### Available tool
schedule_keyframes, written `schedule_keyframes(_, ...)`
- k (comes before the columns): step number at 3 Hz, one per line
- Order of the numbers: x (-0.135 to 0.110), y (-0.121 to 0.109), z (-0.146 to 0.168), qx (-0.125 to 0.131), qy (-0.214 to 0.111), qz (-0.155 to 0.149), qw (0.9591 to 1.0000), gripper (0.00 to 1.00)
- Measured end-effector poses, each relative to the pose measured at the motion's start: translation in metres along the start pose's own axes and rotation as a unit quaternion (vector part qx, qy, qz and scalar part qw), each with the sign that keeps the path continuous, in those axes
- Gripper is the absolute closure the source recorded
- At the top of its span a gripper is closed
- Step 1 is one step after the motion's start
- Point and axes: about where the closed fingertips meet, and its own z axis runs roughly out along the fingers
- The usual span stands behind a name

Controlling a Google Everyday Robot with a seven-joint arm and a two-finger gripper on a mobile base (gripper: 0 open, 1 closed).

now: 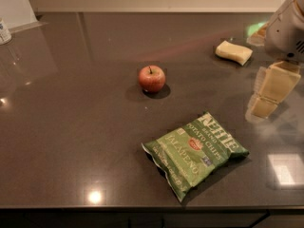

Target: Move apple near green jalapeno chip bag

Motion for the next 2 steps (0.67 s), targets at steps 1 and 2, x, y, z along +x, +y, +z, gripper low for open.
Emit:
schedule_keyframes(1,-0.028,-0.010,0.018,-0.001,-0.031,-0.001,0.9995,0.00)
schedule_keyframes(2,-0.057,-0.023,0.041,-0.001,-0.066,0.003,0.9978,0.00)
